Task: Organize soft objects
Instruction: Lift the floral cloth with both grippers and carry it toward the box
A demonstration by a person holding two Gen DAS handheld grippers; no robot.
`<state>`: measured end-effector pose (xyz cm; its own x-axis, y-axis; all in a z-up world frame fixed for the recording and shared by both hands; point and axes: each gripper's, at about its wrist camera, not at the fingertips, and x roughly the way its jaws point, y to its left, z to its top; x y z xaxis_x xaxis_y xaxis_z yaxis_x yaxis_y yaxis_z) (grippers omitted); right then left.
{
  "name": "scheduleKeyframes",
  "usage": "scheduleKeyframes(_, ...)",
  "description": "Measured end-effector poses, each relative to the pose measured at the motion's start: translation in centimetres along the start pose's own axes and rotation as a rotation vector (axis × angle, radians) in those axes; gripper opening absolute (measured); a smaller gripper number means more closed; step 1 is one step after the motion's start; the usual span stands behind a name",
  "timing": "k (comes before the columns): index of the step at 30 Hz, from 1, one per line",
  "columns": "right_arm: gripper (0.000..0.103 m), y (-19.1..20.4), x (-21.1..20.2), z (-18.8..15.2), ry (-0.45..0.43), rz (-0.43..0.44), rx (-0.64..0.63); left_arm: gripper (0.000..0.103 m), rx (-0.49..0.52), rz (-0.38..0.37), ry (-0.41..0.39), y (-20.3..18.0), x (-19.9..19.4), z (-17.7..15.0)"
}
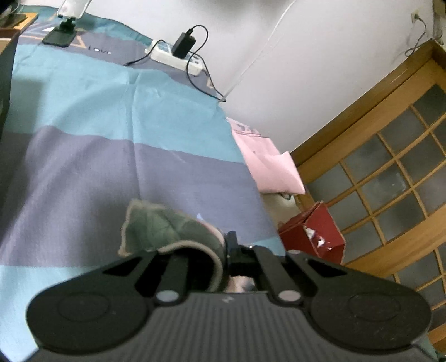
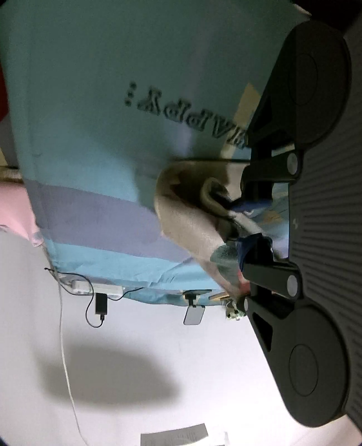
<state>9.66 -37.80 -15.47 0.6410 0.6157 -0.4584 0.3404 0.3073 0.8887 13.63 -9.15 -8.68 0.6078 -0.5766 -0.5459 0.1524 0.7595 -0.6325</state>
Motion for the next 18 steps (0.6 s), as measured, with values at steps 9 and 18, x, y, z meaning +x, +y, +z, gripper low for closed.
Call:
scheduleKeyframes(9,0.0,5.0,0.9,0.4,-0.059,0.057,-0.204,0.0,0.052,0.012,-0.145,-1.6,-4.1,3.1)
scheduleKeyframes(18,0.0,15.5,4.9,-1.4,0.028,0.298,-0.447,0.0,0.259,0.104,-0.372,-4.8,-12.0,11.0)
